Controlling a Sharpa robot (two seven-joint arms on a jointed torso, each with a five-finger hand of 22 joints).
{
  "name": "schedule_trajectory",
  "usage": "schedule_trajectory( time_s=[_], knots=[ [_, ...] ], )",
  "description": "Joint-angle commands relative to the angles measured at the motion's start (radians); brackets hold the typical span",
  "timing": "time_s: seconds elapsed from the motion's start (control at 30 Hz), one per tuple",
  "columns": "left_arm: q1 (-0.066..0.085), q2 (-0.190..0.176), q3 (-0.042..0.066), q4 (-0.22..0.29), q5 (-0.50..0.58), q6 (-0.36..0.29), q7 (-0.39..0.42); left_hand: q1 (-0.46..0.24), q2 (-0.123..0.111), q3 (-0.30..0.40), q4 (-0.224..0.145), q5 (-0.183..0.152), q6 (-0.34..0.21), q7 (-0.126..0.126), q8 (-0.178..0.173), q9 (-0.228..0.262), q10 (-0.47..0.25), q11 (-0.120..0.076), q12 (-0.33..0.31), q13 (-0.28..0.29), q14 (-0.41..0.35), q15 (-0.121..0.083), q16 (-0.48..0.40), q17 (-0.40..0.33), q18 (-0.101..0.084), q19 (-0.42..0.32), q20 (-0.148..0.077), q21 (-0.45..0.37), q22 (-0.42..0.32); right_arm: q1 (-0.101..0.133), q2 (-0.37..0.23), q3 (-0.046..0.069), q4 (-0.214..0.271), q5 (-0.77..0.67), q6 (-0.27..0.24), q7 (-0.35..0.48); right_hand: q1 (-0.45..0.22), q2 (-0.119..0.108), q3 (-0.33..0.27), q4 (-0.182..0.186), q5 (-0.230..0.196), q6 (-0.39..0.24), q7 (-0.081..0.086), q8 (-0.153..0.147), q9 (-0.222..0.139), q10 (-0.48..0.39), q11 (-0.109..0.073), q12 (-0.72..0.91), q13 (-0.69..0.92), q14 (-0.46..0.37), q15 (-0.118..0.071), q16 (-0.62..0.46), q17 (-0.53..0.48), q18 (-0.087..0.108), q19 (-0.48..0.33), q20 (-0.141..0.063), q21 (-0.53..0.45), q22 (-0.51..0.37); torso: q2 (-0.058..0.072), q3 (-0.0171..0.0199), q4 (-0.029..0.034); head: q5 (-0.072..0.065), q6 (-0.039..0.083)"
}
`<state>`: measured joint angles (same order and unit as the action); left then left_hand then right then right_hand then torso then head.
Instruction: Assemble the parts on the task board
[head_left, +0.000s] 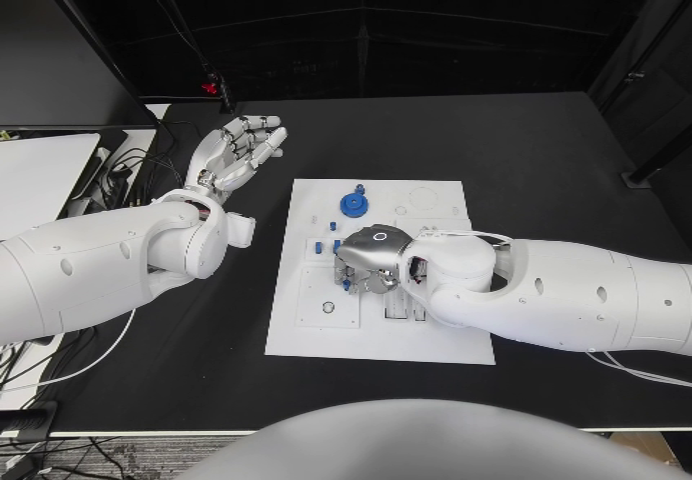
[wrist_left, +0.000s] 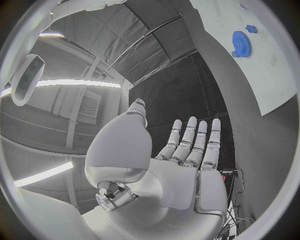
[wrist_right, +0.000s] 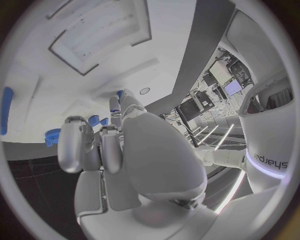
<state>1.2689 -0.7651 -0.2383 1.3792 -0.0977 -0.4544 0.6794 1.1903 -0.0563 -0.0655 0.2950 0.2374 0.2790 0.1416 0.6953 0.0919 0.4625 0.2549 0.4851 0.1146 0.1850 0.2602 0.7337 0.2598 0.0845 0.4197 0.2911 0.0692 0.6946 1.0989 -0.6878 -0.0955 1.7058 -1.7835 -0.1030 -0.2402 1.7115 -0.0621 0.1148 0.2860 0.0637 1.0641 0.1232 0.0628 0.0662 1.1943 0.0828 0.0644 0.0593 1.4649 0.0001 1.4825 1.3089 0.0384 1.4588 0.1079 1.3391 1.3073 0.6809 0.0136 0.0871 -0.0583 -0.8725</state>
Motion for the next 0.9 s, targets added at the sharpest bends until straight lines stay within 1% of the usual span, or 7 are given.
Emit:
schedule_trajectory(
  time_s=[0.03, 0.23, 0.4, 0.57, 0.7, 0.77, 0.9],
  knots=[
    [0.001, 0.000, 0.001, 0.001, 0.001, 0.009, 0.101, 0.003, 0.009, 0.008, 0.000, 0.003, -0.008, 0.154, 0.006, -0.001, -0.005, 0.001, 0.003, -0.001, -0.008, 0.000, 0.004, -0.001, 0.003, 0.005, -0.001, 0.001, -0.001, 0.001, 0.000, 0.000, 0.003, -0.013, -0.007, 0.000, -0.021, -0.009, 0.001, 0.003, -0.006, -0.030, -0.011, -0.002, -0.002, -0.016, 0.004, -0.003, 0.001, 0.072, 0.009, -0.014, 0.103, 0.022, -0.007, 0.006, -0.013, 0.152, 0.000, 0.0002, -0.0004, 0.000, 0.000],
    [0.001, 0.000, 0.001, 0.000, 0.001, 0.010, 0.101, 0.003, 0.011, 0.008, 0.000, 0.003, -0.008, 0.154, 0.007, -0.001, -0.006, 0.001, 0.005, -0.001, -0.008, 0.000, 0.005, -0.002, 0.003, 0.004, -0.001, 0.001, -0.002, -0.001, -0.003, 0.000, 0.007, -0.010, -0.043, 0.001, -0.073, -0.026, -0.012, 0.004, -0.013, -0.081, -0.021, -0.002, -0.002, -0.028, 0.007, -0.001, 0.001, 0.066, 0.010, -0.034, 0.073, 0.028, -0.018, 0.009, -0.042, 0.139, 0.000, 0.0000, 0.0000, -0.002, 0.000],
    [0.001, 0.000, 0.001, 0.000, 0.001, 0.012, 0.101, 0.003, 0.011, 0.008, 0.000, 0.003, -0.008, 0.154, 0.007, -0.001, -0.006, 0.001, 0.005, -0.001, -0.008, 0.000, 0.005, -0.002, 0.003, 0.004, -0.001, 0.001, -0.002, -0.006, -0.017, 0.000, 0.021, -0.007, -0.125, -0.002, -0.131, -0.043, -0.033, 0.004, -0.016, -0.131, -0.022, -0.002, -0.003, -0.031, 0.005, 0.001, 0.003, 0.056, 0.008, -0.064, 0.029, 0.031, -0.022, 0.007, -0.055, 0.132, 0.001, 0.0004, -0.0009, -0.001, 0.000],
    [0.000, 0.000, 0.001, 0.000, 0.001, 0.015, 0.101, 0.003, 0.011, 0.008, 0.000, 0.003, -0.008, 0.154, 0.007, -0.001, -0.006, 0.001, 0.005, -0.001, -0.008, 0.000, 0.005, -0.002, 0.003, 0.004, -0.001, 0.001, -0.002, -0.009, -0.048, 0.000, 0.045, 0.023, -0.221, 0.005, -0.177, -0.057, -0.050, 0.004, -0.016, -0.151, -0.012, 0.001, -0.001, -0.035, 0.002, 0.001, 0.003, 0.046, 0.004, -0.101, -0.024, 0.032, -0.022, 0.004, -0.064, 0.127, 0.000, 0.0006, -0.0002, -0.003, 0.000],
    [0.000, 0.000, 0.001, 0.000, 0.001, 0.017, 0.102, 0.004, 0.011, 0.008, 0.000, 0.004, -0.009, 0.154, 0.007, -0.002, -0.007, 0.001, 0.007, -0.002, -0.009, 0.000, 0.006, -0.003, 0.003, 0.003, -0.001, 0.001, -0.003, -0.007, -0.103, 0.002, 0.085, 0.131, -0.290, 0.038, -0.222, -0.075, -0.074, 0.005, -0.016, -0.154, 0.003, 0.005, 0.002, -0.045, 0.002, 0.001, 0.004, 0.046, 0.003, -0.111, -0.038, 0.032, -0.020, 0.002, -0.065, 0.126, -0.001, 0.0005, 0.0016, -0.005, 0.000],
    [0.000, 0.000, 0.001, 0.000, 0.001, 0.017, 0.102, 0.004, 0.008, 0.006, 0.000, 0.004, -0.010, 0.154, 0.008, -0.003, -0.008, 0.001, 0.009, -0.002, -0.010, 0.000, 0.008, -0.005, 0.003, 0.003, -0.001, 0.001, -0.004, 0.004, -0.143, 0.002, 0.110, 0.201, -0.326, 0.074, -0.254, -0.089, -0.089, 0.006, -0.016, -0.151, 0.018, 0.007, 0.003, -0.056, 0.003, 0.000, 0.004, 0.048, 0.004, -0.109, -0.035, 0.031, -0.016, 0.002, -0.061, 0.128, -0.001, 0.0003, 0.0036, -0.007, 0.000],
    [0.000, 0.000, 0.001, 0.000, 0.001, 0.018, 0.104, 0.003, 0.005, 0.004, 0.001, 0.005, -0.011, 0.154, 0.008, -0.003, -0.010, 0.002, 0.011, -0.003, -0.011, 0.000, 0.009, -0.007, 0.003, 0.003, -0.001, 0.001, -0.004, 0.035, -0.197, 0.003, 0.132, 0.304, -0.379, 0.139, -0.276, -0.098, -0.097, 0.007, -0.015, -0.145, 0.026, 0.010, 0.004, -0.066, 0.006, 0.000, 0.004, 0.050, 0.006, -0.106, -0.032, 0.029, -0.013, 0.003, -0.055, 0.130, -0.001, 0.0000, 0.0008, -0.006, 0.000]
  ],
)
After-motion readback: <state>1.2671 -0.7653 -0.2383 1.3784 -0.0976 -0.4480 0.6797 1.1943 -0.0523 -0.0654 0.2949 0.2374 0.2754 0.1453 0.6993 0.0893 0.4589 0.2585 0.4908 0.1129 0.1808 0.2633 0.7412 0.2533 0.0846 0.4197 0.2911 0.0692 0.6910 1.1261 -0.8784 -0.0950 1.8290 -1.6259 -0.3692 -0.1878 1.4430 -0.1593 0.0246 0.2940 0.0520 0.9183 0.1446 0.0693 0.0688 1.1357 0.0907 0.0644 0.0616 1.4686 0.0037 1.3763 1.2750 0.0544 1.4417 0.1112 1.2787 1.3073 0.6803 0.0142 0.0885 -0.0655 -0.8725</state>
